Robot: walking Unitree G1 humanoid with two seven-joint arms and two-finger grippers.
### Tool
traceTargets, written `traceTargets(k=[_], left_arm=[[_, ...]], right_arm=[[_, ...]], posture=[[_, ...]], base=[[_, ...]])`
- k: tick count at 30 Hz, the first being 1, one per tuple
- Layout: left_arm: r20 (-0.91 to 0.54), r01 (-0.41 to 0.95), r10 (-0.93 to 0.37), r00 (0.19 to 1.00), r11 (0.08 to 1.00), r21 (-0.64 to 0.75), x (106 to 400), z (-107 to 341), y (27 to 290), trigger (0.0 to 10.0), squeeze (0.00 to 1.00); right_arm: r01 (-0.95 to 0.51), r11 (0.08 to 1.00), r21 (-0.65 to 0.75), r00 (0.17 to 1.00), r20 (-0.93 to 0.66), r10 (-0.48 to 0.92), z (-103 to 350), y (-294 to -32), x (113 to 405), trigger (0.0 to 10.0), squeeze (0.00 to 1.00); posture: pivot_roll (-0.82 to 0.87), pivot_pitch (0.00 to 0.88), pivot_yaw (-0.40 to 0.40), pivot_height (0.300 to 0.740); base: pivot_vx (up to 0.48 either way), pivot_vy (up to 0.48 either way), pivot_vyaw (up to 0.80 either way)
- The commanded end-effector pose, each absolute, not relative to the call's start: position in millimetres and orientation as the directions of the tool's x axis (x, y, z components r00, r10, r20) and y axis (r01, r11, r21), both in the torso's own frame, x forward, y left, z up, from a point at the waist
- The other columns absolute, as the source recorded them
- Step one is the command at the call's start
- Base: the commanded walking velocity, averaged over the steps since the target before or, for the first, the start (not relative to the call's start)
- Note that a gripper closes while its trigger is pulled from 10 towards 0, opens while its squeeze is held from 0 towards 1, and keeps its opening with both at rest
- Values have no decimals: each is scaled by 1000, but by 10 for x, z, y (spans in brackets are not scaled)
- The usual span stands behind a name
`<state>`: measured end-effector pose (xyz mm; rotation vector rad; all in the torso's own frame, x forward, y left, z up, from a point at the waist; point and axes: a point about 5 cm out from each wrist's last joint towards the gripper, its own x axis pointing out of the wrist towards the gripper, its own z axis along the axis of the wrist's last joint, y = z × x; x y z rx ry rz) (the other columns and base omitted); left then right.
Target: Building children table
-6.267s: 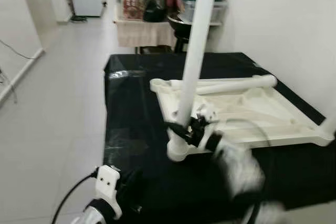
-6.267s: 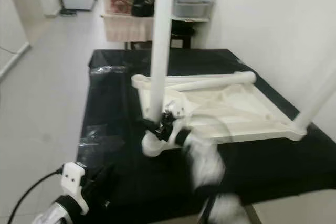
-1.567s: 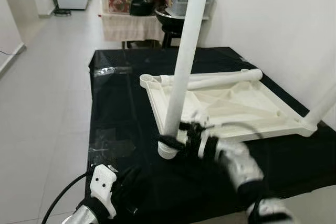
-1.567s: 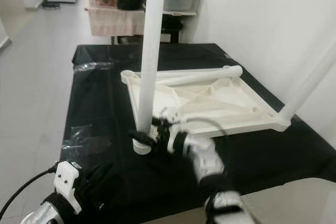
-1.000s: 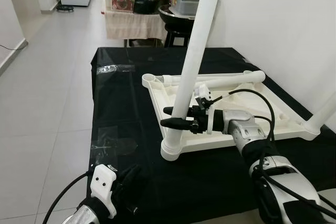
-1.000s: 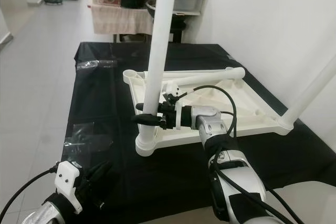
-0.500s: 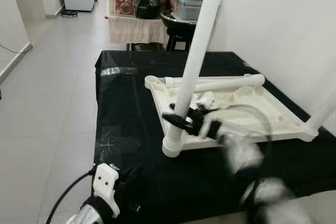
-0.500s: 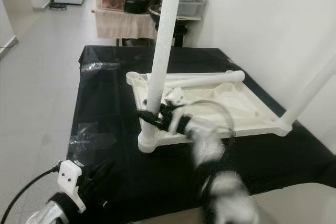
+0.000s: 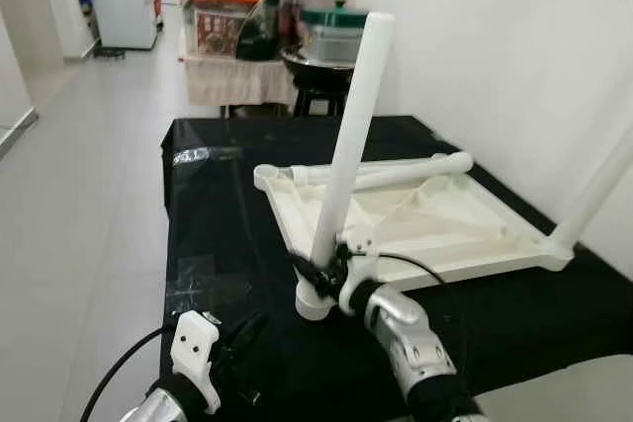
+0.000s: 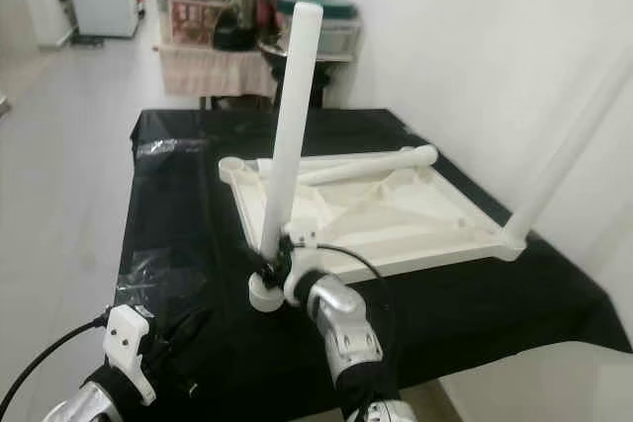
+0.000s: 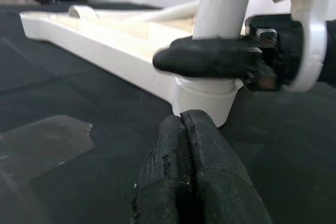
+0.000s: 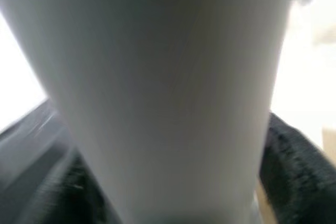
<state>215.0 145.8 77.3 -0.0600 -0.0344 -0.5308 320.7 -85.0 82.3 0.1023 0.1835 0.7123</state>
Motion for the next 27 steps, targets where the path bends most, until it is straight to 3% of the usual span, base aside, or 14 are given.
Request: traceTargets(k=[1,2,3,5,7,9,10,12,14,15,16,19,20,27], left_arm=[[41,510,-509,860,859,-52,2165,759,1438,10000,0],[42,510,-508,860,859,-53,2177,760,1434,10000,0],[42,510,-508,860,859,-53,2177,760,1434,10000,0],[44,510,-508,860,859,-54,2196,762,1429,10000,0],[45,510,-508,860,859,-54,2201,763,1428,10000,0],[48,508,-506,861,860,-54,2200,768,1436,10000,0],[48,508,-506,861,860,-54,2200,768,1436,10000,0],[49,508,-505,861,860,-53,2198,769,1440,10000,0],[49,508,-505,861,860,-53,2198,769,1440,10000,0],[48,508,-506,861,860,-53,2198,769,1438,10000,0],[49,508,-506,861,860,-52,2201,769,1435,10000,0],[49,509,-506,861,859,-52,2203,770,1434,10000,0],[49,509,-507,861,859,-52,2204,770,1429,10000,0],[46,512,-510,859,857,-53,2198,762,1410,10000,0]], right_arm=[[-718,686,119,679,-95,728,1012,-816,3257,10000,792],[-812,579,70,575,-68,815,1182,-832,3317,10000,0],[-812,579,70,575,-68,815,1182,-832,3317,10000,0],[-909,417,5,416,-53,908,1430,-884,3406,10000,0],[-925,380,-7,380,-53,923,1490,-901,3432,10000,0],[-964,264,7,263,-69,962,1573,-902,3474,10000,0],[-964,264,7,263,-69,962,1573,-902,3474,10000,0],[-985,173,24,170,-88,982,1617,-900,3497,10000,0],[-985,173,24,170,-88,982,1617,-900,3497,10000,0],[-990,134,45,129,-94,987,1644,-897,3513,3686,0],[-992,114,62,107,-99,989,1666,-896,3530,588,0],[-992,98,75,90,-102,991,1683,-897,3538,588,0],[-992,93,84,85,-102,991,1698,-905,3549,0,0],[-983,167,78,161,-80,984,1647,-1100,3573,0,0]], posture=[[94,0,-101,740],[103,0,-110,740],[103,0,-110,740],[119,0,-120,740],[119,0,-120,740],[135,0,-123,740],[135,0,-123,740],[144,0,-128,740],[144,0,-128,740],[146,0,-129,740],[150,0,-132,740],[150,0,-132,740],[150,0,-132,740],[133,0,-114,740]], base=[[0,0,0],[0,0,0],[0,0,0],[0,0,0],[0,0,0],[0,0,0],[0,0,0],[0,0,0],[0,0,0],[0,0,0],[0,0,0],[0,0,0],[0,0,0],[0,0,0]])
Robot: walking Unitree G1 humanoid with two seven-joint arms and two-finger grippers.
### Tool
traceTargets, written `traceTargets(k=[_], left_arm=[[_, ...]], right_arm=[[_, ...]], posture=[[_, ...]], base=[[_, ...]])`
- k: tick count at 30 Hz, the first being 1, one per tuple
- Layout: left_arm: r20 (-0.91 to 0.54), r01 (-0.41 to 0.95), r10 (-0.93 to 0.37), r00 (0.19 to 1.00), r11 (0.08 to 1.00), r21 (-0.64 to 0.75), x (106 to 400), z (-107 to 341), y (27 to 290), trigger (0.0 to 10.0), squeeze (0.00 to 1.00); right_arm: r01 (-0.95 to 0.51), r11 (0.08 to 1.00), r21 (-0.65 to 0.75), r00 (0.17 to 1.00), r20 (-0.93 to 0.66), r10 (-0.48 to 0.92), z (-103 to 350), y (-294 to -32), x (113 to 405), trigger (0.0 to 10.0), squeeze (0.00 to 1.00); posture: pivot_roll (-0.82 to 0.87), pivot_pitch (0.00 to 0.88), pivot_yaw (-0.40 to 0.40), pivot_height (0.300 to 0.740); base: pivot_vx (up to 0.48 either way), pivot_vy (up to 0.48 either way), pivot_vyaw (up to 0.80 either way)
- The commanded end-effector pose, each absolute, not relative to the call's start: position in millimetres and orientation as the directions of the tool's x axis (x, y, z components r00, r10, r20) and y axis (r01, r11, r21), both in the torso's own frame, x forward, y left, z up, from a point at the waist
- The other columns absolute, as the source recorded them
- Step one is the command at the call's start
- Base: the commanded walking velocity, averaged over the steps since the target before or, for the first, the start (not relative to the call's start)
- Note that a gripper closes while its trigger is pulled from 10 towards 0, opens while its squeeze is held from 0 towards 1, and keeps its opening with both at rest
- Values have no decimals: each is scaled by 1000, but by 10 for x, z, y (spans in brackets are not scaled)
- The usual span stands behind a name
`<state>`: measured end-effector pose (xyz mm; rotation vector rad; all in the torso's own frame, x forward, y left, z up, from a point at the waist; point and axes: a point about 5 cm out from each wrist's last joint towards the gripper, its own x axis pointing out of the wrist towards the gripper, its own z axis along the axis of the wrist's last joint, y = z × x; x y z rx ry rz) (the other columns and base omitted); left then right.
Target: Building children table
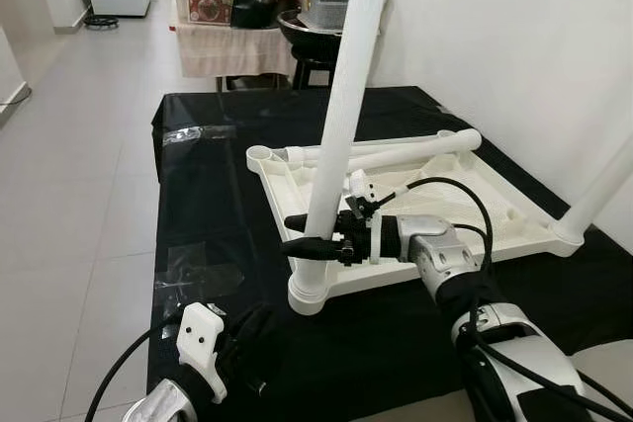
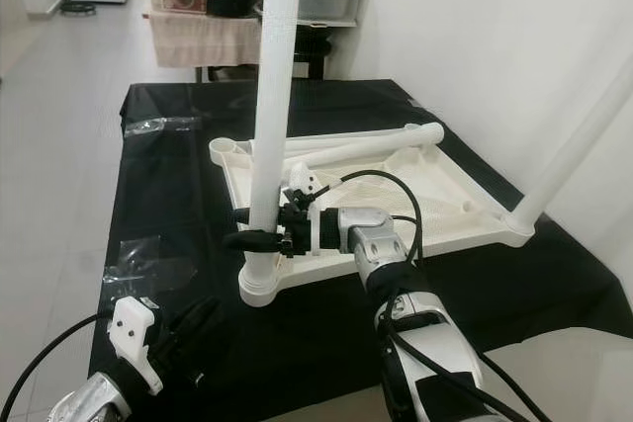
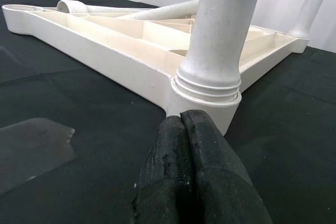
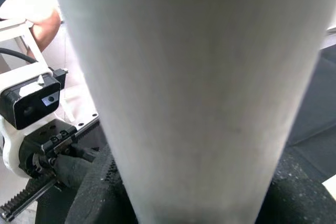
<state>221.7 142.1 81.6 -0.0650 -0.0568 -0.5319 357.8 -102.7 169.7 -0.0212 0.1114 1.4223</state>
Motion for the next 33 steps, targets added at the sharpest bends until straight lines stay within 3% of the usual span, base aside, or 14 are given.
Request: traceTargets(k=[1,3,6,8,9,10,11,15,21,22,26,27,32,33], left_arm=[[46,512,-511,859,857,-53,2195,761,1409,10000,0],[45,512,-510,859,857,-55,2191,761,1414,10000,0],[39,512,-510,859,857,-57,2170,750,1438,10000,0],[37,512,-511,859,857,-58,2163,746,1445,10000,0],[36,508,-507,861,859,-63,2149,745,1467,10000,0],[36,508,-507,861,859,-63,2149,745,1467,10000,0],[31,505,-504,863,861,-65,2133,747,1494,10000,0],[27,508,-508,861,859,-62,2130,746,1504,10000,0],[24,505,-504,863,861,-64,2113,739,1509,10000,0],[25,503,-502,864,862,-64,2113,741,1508,10000,0],[26,502,-502,865,862,-63,2117,743,1506,10000,0],[25,505,-504,863,861,-61,2123,742,1502,10000,0],[24,509,-508,861,859,-61,2149,742,1497,10000,0],[25,509,-509,861,858,-61,2160,742,1495,10000,0]], right_arm=[[-980,187,71,182,-75,980,1623,-1146,3568,0,0],[-973,221,63,216,-79,973,1588,-1193,3563,0,0],[-885,465,26,454,-181,873,1293,-1305,3533,0,0],[-842,539,16,524,-211,825,1193,-1307,3513,0,0],[-596,798,93,777,-185,602,970,-1212,3465,0,0],[-596,798,93,777,-185,602,970,-1212,3465,0,0],[-319,929,187,904,-235,357,643,-1049,3196,0,0],[-394,897,201,862,-257,436,492,-845,2990,0,0],[-476,872,114,837,-246,489,604,-861,3142,0,0],[-503,857,112,823,-242,514,653,-869,3196,10000,0],[-531,838,125,807,-226,545,705,-858,3212,10000,0],[-600,788,135,768,-178,615,814,-844,3247,10000,1000],[-750,654,102,658,16,753,1264,-822,3322,10000,1000],[-793,605,71,608,38,793,1367,-824,3335,10000,98]], posture=[[133,0,-114,740],[123,0,-106,740],[112,0,-102,740],[112,0,-102,740],[101,0,-89,740],[101,0,-89,740],[106,0,-84,740],[98,0,-73,740],[111,0,-95,740],[116,0,-96,740],[116,0,-92,740],[113,0,-90,740],[116,0,-94,740],[122,0,-97,740]], base=[[0,0,0],[0,0,0],[0,0,0],[0,0,0],[0,0,0],[0,0,0],[0,0,0],[0,0,0],[0,0,0],[0,0,0],[0,0,0],[0,0,0],[0,0,0],[0,0,0]])
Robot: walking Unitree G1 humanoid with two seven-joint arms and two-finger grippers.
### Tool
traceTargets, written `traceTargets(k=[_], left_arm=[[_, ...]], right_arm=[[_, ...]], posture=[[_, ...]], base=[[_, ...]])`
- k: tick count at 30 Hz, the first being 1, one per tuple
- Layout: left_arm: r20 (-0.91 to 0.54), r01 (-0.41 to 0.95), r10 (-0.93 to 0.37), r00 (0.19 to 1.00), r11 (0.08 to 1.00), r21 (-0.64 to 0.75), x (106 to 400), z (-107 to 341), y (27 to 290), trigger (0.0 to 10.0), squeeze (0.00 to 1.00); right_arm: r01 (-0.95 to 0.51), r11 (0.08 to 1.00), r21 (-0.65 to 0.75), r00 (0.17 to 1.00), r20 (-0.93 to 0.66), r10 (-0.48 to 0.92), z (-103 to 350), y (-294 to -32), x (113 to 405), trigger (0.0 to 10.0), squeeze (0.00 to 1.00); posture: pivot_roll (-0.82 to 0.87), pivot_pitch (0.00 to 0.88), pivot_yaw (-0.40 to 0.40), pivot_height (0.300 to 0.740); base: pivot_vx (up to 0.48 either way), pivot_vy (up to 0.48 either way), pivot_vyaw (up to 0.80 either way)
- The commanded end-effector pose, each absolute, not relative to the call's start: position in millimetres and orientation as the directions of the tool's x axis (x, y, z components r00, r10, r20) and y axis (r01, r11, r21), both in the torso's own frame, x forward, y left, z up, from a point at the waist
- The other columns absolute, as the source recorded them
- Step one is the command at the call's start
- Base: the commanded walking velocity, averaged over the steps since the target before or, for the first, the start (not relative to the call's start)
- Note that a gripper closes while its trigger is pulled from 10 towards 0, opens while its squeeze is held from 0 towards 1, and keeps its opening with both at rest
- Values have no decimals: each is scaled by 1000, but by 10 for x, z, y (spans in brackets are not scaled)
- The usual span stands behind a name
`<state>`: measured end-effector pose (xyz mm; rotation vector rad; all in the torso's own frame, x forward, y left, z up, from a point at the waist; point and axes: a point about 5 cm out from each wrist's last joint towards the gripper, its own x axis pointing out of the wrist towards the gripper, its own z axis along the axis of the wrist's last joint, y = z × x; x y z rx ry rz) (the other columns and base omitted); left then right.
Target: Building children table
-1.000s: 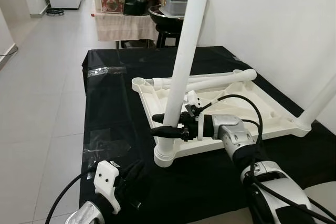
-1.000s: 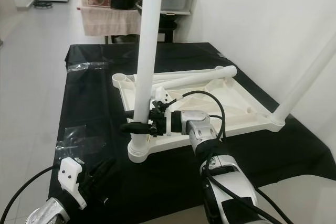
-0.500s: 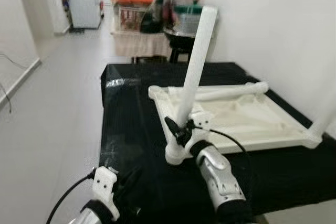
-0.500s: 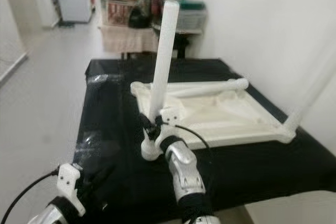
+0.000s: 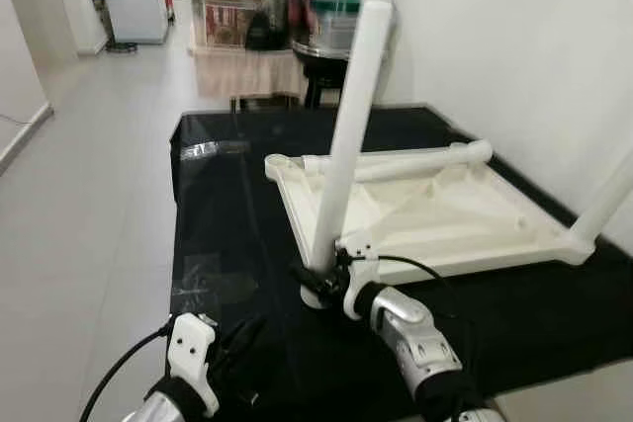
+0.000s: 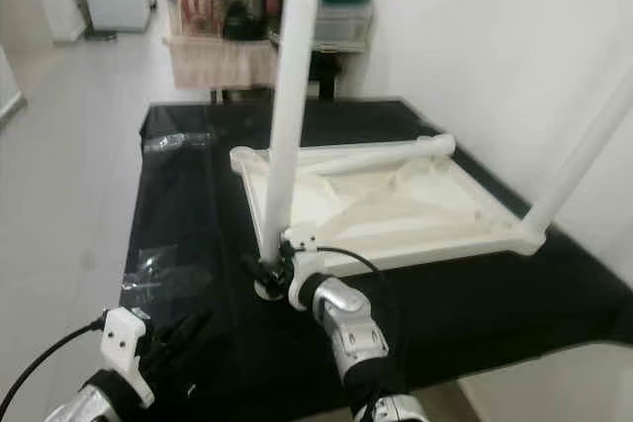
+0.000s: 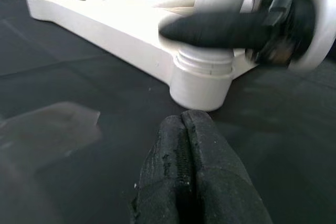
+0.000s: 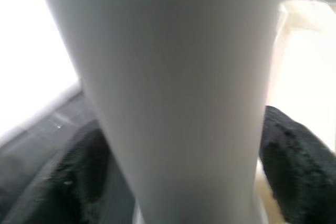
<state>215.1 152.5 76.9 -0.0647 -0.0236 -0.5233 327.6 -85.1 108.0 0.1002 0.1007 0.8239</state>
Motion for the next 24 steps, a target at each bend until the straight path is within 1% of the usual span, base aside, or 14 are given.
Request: traceTargets(k=[1,2,4,5,6,7,9,12,13,14,15,16,17,24], left_arm=[[25,509,-509,861,858,-61,2160,742,1495,10000,0],[25,510,-509,860,858,-60,2169,743,1492,10000,0],[25,510,-510,860,858,-58,2177,743,1483,10000,0],[25,510,-510,860,858,-58,2177,743,1483,10000,0],[25,511,-510,860,858,-57,2179,743,1479,10000,0],[25,511,-510,860,858,-57,2179,743,1479,10000,0],[26,511,-510,860,858,-56,2184,744,1470,10000,0],[26,511,-510,860,858,-55,2185,744,1467,10000,0],[27,511,-510,860,858,-55,2186,743,1461,10000,0],[27,512,-511,859,857,-55,2187,742,1453,10000,0],[27,512,-511,859,857,-56,2187,741,1448,10000,0],[27,512,-511,859,857,-56,2187,741,1448,10000,0],[28,513,-512,858,856,-58,2185,739,1436,10000,0],[24,516,-516,856,854,-60,2167,729,1427,10000,0]], right_arm=[[-793,605,71,608,38,793,1367,-824,3335,10000,98],[-839,543,23,544,32,839,1444,-834,3354,10000,0],[-897,440,-44,441,-5,898,1556,-875,3421,10000,0],[-897,440,-44,441,-5,898,1556,-875,3421,10000,0],[-911,409,-58,411,-13,912,1592,-890,3442,10000,0],[-911,409,-58,411,-13,912,1592,-890,3442,10000,0],[-949,310,-61,313,-47,949,1661,-943,3487,10000,0],[-958,280,-56,283,-59,957,1676,-964,3498,10000,0],[-969,244,-38,246,-72,967,1691,-1004,3516,10000,0],[-974,226,-19,227,-74,971,1711,-1045,3537,6588,0],[-977,214,1,214,-68,975,1732,-1080,3551,3529,0],[-977,214,1,214,-68,975,1732,-1080,3551,3529,0],[-977,210,30,208,-57,977,1755,-1148,3571,0,0],[-979,196,49,194,-40,980,1728,-1229,3560,0,0]], posture=[[122,0,-97,740],[128,0,-103,740],[134,0,-111,740],[134,0,-111,740],[136,0,-112,740],[136,0,-112,740],[142,0,-119,740],[142,0,-119,740],[146,0,-122,740],[148,0,-123,740],[149,0,-124,740],[149,0,-124,740],[150,0,-123,740],[144,0,-111,740]], base=[[0,0,0],[0,0,0],[0,0,0],[0,0,0],[0,0,0],[0,0,0],[0,0,0],[0,0,0],[0,0,0],[0,0,0],[0,0,0],[0,0,0],[0,0,0],[0,0,0]])
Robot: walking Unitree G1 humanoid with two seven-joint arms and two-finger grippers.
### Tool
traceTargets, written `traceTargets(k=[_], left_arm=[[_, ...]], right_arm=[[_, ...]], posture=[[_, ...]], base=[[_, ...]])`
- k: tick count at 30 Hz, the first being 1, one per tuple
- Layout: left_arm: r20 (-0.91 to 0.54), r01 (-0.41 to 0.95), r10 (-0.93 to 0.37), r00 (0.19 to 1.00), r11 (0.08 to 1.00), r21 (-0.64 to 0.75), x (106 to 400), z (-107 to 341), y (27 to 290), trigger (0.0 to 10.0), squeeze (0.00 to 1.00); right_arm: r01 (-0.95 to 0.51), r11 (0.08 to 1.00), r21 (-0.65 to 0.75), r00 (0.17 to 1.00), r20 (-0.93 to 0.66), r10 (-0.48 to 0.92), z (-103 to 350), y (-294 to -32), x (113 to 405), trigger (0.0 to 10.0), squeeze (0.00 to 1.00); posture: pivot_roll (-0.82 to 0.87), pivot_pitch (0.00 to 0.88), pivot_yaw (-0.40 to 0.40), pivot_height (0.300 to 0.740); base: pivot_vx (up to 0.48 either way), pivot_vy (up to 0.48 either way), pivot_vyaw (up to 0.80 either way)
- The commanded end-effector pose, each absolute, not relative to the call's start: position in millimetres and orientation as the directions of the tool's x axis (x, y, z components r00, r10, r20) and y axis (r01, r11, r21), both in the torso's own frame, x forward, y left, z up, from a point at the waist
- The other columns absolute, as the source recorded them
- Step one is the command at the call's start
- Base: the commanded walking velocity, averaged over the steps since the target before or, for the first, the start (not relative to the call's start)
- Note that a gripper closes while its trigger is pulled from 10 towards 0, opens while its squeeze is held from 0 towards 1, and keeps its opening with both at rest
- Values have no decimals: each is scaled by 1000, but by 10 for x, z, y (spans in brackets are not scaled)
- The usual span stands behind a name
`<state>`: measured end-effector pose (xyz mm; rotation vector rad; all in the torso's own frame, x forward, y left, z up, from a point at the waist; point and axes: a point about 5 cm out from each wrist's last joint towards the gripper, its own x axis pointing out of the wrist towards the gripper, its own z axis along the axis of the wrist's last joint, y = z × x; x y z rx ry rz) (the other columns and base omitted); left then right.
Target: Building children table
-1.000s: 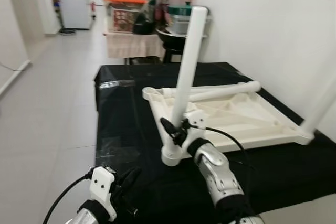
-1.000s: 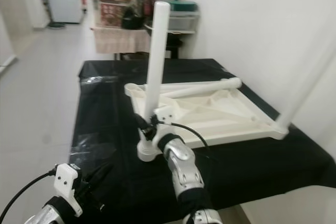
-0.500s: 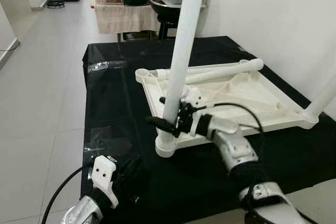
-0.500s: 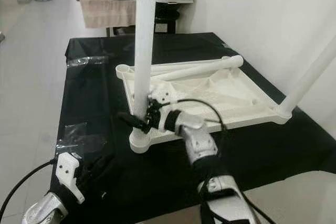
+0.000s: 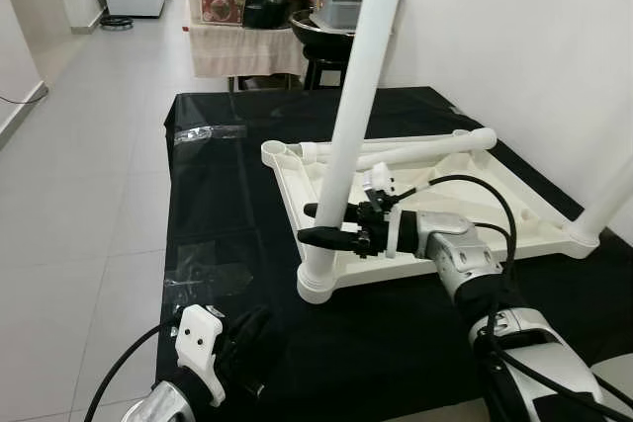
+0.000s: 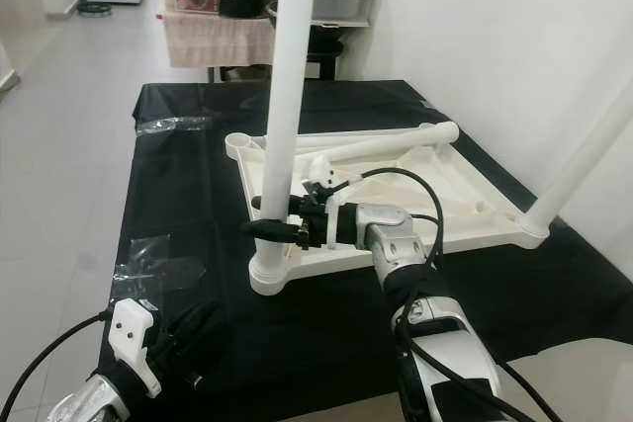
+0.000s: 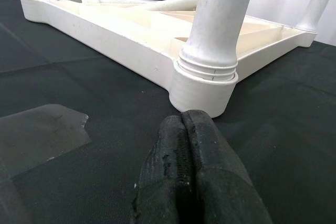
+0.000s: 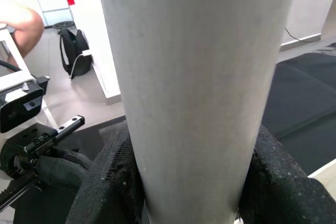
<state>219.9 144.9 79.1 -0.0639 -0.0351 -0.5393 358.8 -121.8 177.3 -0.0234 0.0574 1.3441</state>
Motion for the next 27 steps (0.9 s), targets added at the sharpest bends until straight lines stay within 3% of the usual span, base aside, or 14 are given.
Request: traceTargets(k=[1,9,10,11,12,13,14,15,17,21,24,25,26,27], left_arm=[[24,516,-516,856,854,-60,2167,729,1427,10000,0],[19,515,-515,857,855,-61,2142,721,1447,10000,0],[17,514,-514,858,856,-60,2130,717,1460,10000,0],[17,514,-514,858,856,-60,2130,717,1460,10000,0],[15,512,-512,859,857,-60,2116,722,1488,10000,0],[15,512,-512,859,857,-60,2116,722,1488,10000,0],[13,511,-512,859,857,-60,2105,724,1508,10000,0],[4,518,-518,855,854,-54,2096,725,1528,10000,0],[0,521,-522,853,852,-51,2095,724,1528,10000,0],[-6,525,-526,850,849,-56,2095,718,1539,10000,0],[-1,511,-512,859,857,-60,2099,720,1547,10000,0],[0,510,-511,860,858,-58,2098,719,1539,10000,0],[0,510,-511,860,858,-58,2098,719,1539,10000,0],[0,513,-514,858,856,-58,2097,717,1527,10000,0]], right_arm=[[-979,196,49,194,-40,980,1728,-1229,3560,0,0],[-967,247,59,245,-40,969,1521,-1333,3464,0,0],[-935,347,67,344,-59,937,1396,-1326,3440,0,0],[-935,347,67,344,-59,937,1396,-1326,3440,0,0],[-731,669,134,660,-115,743,984,-1145,3295,0,0],[-731,669,134,660,-115,743,984,-1145,3295,0,0],[-492,856,158,837,-187,515,738,-1080,3133,0,0],[-343,903,260,869,-277,410,392,-736,2630,0,0],[-391,866,312,839,-267,475,349,-593,2497,0,0],[-466,868,173,845,-203,494,586,-866,2889,0,0],[-514,845,146,823,-192,534,628,-857,2927,0,0],[-521,842,139,818,-200,539,636,-858,2943,5294,0],[-521,842,139,818,-200,539,636,-858,2943,5294,0],[-561,816,142,795,-183,579,689,-873,2994,10000,290]], posture=[[144,0,-111,740],[145,0,-111,740],[142,0,-123,740],[142,0,-123,740],[137,0,-116,740],[137,0,-116,740],[138,0,-112,740],[136,0,-105,740],[136,0,-105,740],[116,0,-94,740],[117,0,-96,740],[125,0,-103,740],[125,0,-103,740],[122,0,-97,740]], base=[[0,0,0],[0,0,0],[0,0,0],[0,0,0],[0,0,0],[0,0,0],[0,0,0],[0,0,0],[0,0,0],[0,0,0],[0,0,0],[0,0,0],[0,0,0],[0,0,0]])
